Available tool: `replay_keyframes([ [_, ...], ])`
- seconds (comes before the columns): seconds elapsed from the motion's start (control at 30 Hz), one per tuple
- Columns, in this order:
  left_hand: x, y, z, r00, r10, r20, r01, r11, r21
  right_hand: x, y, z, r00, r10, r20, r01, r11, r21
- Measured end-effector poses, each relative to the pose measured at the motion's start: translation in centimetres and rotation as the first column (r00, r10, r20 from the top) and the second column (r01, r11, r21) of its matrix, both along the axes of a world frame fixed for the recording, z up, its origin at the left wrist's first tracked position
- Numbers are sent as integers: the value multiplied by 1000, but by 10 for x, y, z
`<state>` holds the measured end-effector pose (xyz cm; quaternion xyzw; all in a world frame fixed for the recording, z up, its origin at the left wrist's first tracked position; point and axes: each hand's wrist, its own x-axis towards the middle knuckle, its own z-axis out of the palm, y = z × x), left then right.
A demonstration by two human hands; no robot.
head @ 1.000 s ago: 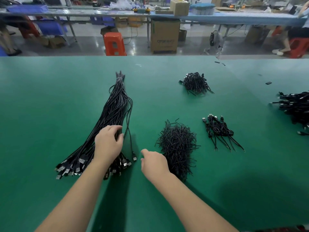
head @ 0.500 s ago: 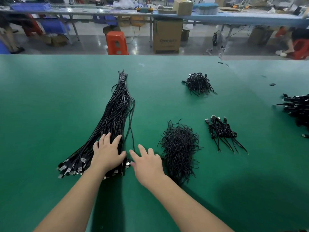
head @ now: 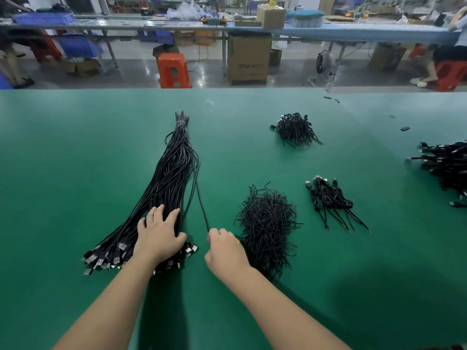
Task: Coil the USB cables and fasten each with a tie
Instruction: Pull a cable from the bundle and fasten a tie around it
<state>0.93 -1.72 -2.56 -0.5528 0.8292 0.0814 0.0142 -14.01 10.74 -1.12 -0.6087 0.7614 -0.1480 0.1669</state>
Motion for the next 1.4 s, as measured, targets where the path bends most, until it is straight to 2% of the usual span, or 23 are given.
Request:
replay_keyframes([
  [0.2,-1,0,1,1000,-4,13,4,1000,2,13,40,-14,998,51,29,-50,998,-40],
  [0.27,-2,1,1,1000,-4,19,4,1000,0,12,44,-10,993,26,117,-25,1000,-10],
  [0.3,-2,1,1,1000,-5,18,5,1000,-1,11,45,-3,978,-2,209,-1,1000,11],
  [0.37,-2,1,1,1000,-5,15,5,1000,-4,11,48,13,911,-33,410,11,998,56],
  [0.5,-2,2,1,1000,5,4,-5,1000,-14,21,63,47,699,102,708,-181,983,37],
  [0.6,0,2,0,1000,5,-30,-6,999,-43,25,76,67,651,297,698,-305,945,-118],
  [0.67,0,3,1,998,-12,-55,8,998,-61,26,84,78,620,377,688,-326,921,-212],
  [0.83,-1,6,3,997,-72,4,72,991,-108,15,91,120,530,437,727,-234,899,-369],
  [0.93,0,5,1,995,-99,-29,96,990,-101,-4,92,150,470,465,750,-50,862,-504],
  [1.03,-2,7,0,994,-101,-32,97,990,-107,-30,91,182,513,446,733,138,800,-584],
  [1.07,-3,8,0,994,-105,-20,103,989,-110,-37,90,192,494,441,749,190,786,-588],
  [1.1,-4,9,-1,994,-110,-14,107,988,-113,-44,88,201,428,448,785,240,781,-577],
  [1.17,-8,10,2,992,-103,-72,94,989,-113,-55,86,215,268,469,841,281,797,-534],
  [1.2,-11,10,4,987,-91,-132,77,991,-110,-59,86,220,232,478,847,275,803,-529],
  [1.3,-28,16,18,932,-83,-352,58,995,-80,-63,86,231,202,523,828,219,800,-559],
  [1.4,-51,23,40,780,-98,-618,141,990,22,-64,85,239,177,548,818,184,798,-574],
])
